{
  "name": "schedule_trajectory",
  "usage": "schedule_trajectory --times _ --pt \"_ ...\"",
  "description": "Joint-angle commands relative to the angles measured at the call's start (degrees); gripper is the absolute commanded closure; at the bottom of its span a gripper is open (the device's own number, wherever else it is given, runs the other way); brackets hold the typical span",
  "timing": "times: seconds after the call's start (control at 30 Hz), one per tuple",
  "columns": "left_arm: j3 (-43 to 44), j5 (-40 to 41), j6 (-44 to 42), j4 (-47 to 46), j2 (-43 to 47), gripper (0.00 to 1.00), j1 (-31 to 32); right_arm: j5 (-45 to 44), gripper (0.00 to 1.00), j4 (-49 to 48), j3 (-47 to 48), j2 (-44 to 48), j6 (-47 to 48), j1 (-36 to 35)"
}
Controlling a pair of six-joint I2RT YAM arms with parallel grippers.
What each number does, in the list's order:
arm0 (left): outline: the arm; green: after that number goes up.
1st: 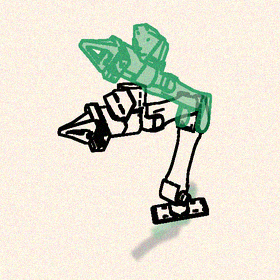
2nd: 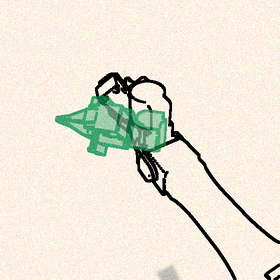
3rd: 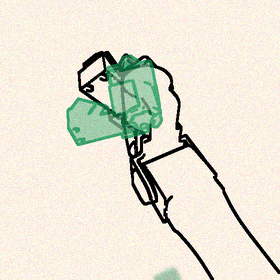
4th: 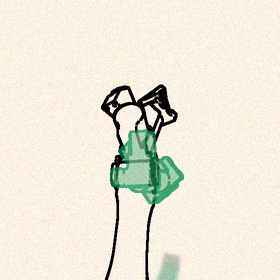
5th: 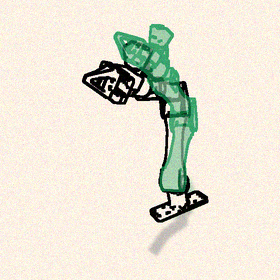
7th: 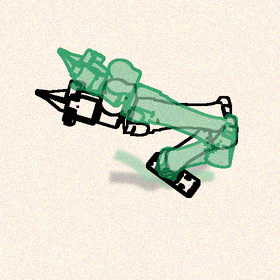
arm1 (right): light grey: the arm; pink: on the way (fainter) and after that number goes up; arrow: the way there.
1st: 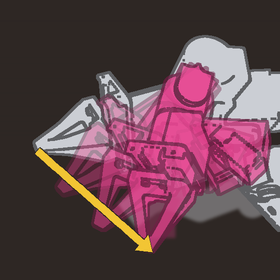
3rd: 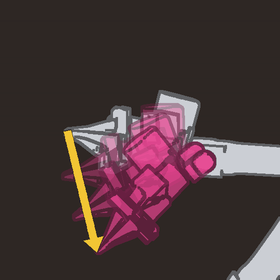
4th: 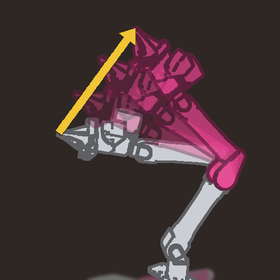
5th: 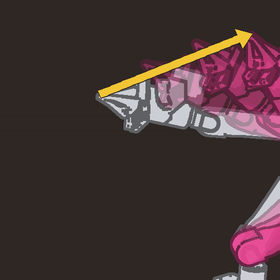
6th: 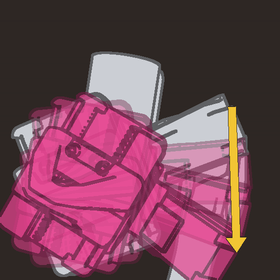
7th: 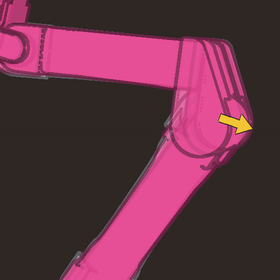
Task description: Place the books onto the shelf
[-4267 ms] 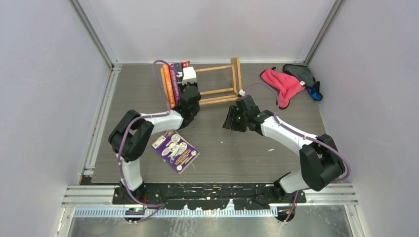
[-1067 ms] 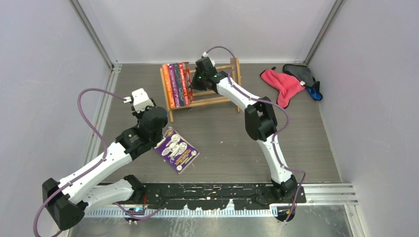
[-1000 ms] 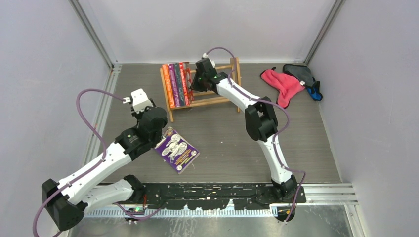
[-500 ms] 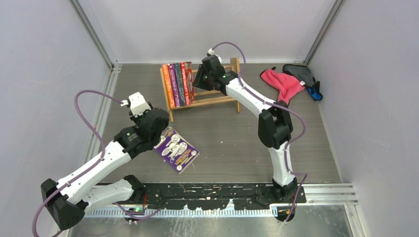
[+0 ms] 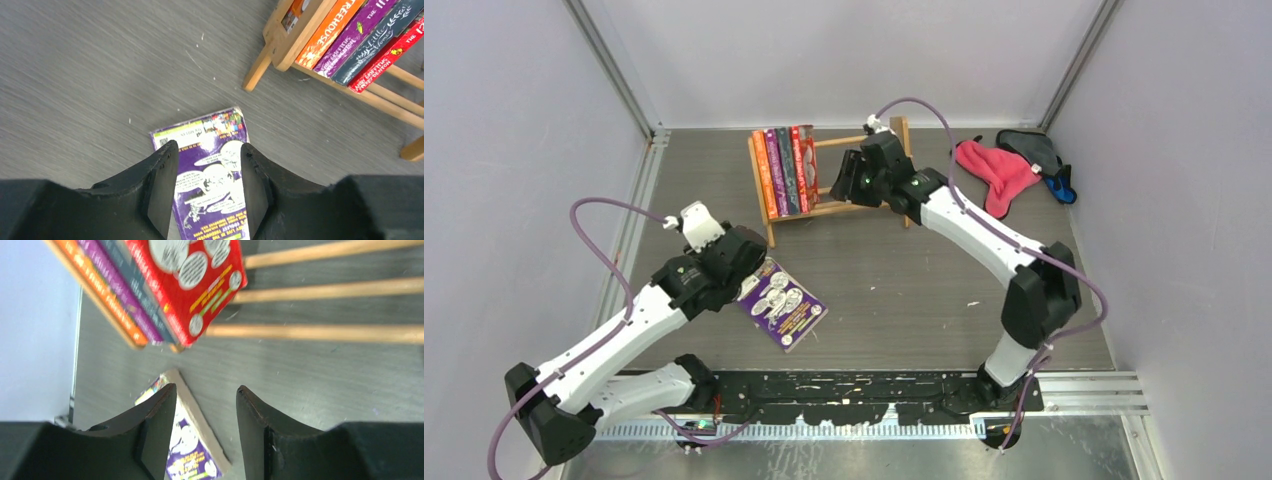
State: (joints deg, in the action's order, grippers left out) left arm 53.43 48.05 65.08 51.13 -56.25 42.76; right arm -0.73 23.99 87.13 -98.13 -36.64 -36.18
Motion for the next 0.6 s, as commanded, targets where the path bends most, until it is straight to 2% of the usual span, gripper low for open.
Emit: schedule_trajectory --times 0.0,0.07,0.1,0.23,0.3,0.57 --pt "-1.3 -5.1 8.1 5.0 3.6 0.50 0.2 2.6 0.46 -1.4 -5.8 8.2 1.7 -3.4" --pt "-2.4 -7.0 10.3 6.5 4.7 0.49 0.2 3.4 0.45 -1.4 -8.6 10.6 1.6 -5.0" --pt "-2.8 -7.9 11.2 7.0 5.2 0.41 0.2 4.0 0.44 -1.3 -9.8 11.9 1.4 -6.1" --pt "-5.2 -11.5 15.8 8.8 7.5 0.38 0.2 6.0 0.41 -1.9 -14.7 14.6 -0.3 -8.8" --pt "-6.6 -12.9 17.6 8.8 8.4 0.31 0.2 7.1 0.35 -3.5 -17.8 15.6 -1.6 -9.2" --pt "-10.3 -16.1 23.4 9.5 8.2 0.30 0.3 10.6 0.33 -7.4 -23.6 13.6 -2.3 -10.7"
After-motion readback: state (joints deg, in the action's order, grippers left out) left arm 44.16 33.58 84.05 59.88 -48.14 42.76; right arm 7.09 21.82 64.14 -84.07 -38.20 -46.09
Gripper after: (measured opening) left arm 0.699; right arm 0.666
